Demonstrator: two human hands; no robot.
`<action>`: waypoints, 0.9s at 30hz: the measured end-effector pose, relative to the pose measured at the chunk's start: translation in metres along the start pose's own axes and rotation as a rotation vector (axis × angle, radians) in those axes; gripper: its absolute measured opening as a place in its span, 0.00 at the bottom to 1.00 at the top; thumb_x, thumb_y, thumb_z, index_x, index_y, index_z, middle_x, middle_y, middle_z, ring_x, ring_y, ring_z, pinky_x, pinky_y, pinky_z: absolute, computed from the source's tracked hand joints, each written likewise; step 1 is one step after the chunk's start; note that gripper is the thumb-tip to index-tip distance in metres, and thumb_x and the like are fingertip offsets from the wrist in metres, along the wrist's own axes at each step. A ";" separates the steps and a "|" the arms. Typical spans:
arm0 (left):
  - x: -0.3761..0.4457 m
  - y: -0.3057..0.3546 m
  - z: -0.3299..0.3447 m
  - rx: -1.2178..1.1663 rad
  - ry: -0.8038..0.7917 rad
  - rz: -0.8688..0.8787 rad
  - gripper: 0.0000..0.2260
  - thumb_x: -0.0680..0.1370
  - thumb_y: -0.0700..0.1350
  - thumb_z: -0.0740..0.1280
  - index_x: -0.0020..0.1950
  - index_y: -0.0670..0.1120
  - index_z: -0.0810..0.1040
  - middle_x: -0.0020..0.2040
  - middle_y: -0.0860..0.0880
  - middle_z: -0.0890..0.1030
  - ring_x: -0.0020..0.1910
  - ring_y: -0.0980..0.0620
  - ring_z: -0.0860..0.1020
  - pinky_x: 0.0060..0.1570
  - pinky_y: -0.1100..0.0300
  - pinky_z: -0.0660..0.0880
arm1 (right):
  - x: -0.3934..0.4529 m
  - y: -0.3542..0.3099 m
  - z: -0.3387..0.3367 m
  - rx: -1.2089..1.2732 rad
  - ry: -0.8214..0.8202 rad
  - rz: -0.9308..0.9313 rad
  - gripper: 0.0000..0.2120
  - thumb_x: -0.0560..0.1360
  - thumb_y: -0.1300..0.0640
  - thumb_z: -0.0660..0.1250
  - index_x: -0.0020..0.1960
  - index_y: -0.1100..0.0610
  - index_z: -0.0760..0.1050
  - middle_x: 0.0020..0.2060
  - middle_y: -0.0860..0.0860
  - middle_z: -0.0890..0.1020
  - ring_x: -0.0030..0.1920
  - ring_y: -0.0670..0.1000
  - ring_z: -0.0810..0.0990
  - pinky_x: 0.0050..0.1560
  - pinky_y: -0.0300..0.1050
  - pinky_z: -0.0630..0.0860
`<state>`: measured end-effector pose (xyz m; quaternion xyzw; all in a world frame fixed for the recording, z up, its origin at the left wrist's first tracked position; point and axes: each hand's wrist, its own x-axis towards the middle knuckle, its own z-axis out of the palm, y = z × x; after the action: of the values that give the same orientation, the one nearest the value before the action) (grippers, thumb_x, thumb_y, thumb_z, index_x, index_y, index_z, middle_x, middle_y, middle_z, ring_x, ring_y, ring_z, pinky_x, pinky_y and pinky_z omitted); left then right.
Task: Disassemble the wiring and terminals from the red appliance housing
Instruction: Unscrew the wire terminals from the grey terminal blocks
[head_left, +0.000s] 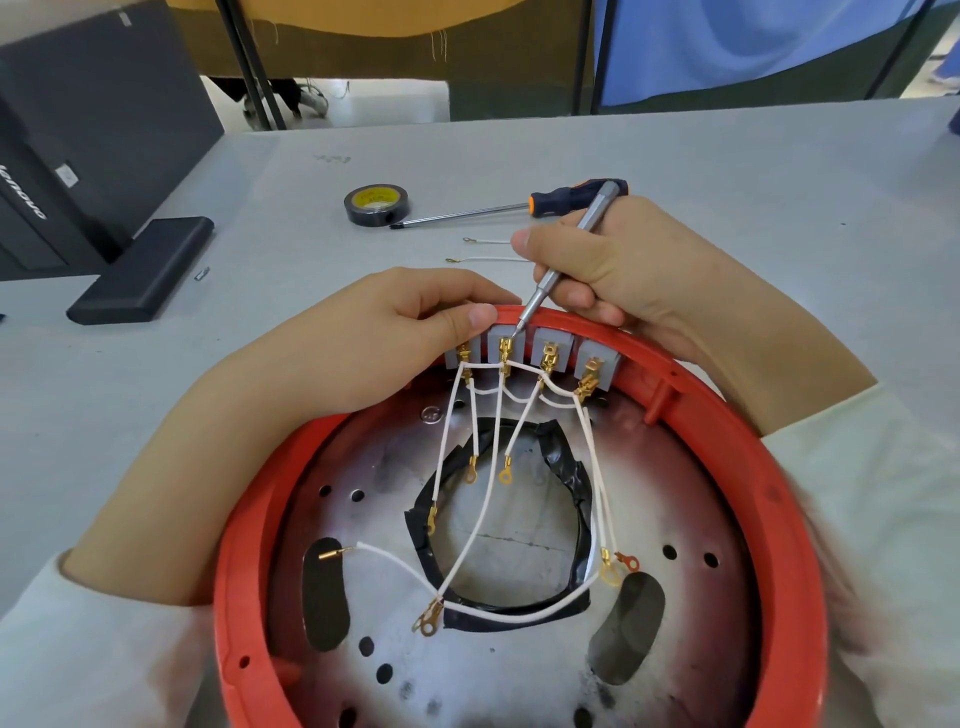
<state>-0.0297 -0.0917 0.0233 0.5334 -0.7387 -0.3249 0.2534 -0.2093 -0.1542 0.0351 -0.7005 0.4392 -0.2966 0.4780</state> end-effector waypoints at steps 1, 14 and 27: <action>0.000 0.000 0.000 0.003 0.000 0.002 0.12 0.81 0.45 0.59 0.59 0.55 0.79 0.53 0.60 0.82 0.55 0.61 0.78 0.63 0.56 0.70 | 0.001 0.000 0.000 0.016 -0.012 0.015 0.22 0.78 0.53 0.65 0.27 0.54 0.68 0.16 0.45 0.68 0.15 0.43 0.62 0.18 0.32 0.61; 0.001 -0.001 -0.001 0.026 0.004 -0.004 0.11 0.81 0.45 0.59 0.59 0.56 0.78 0.53 0.61 0.82 0.55 0.62 0.78 0.62 0.57 0.70 | 0.003 0.001 0.000 0.017 -0.027 0.017 0.24 0.79 0.53 0.63 0.24 0.53 0.67 0.14 0.45 0.67 0.15 0.43 0.61 0.17 0.31 0.60; -0.001 0.000 0.000 0.002 0.029 0.022 0.11 0.80 0.47 0.60 0.56 0.59 0.78 0.52 0.64 0.82 0.53 0.67 0.77 0.58 0.69 0.69 | -0.012 -0.006 0.011 -0.133 0.042 -0.351 0.23 0.81 0.48 0.56 0.39 0.67 0.71 0.18 0.48 0.70 0.17 0.44 0.68 0.23 0.31 0.66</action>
<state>-0.0296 -0.0908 0.0234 0.5301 -0.7411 -0.3135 0.2673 -0.2035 -0.1383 0.0364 -0.7901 0.3387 -0.3604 0.3622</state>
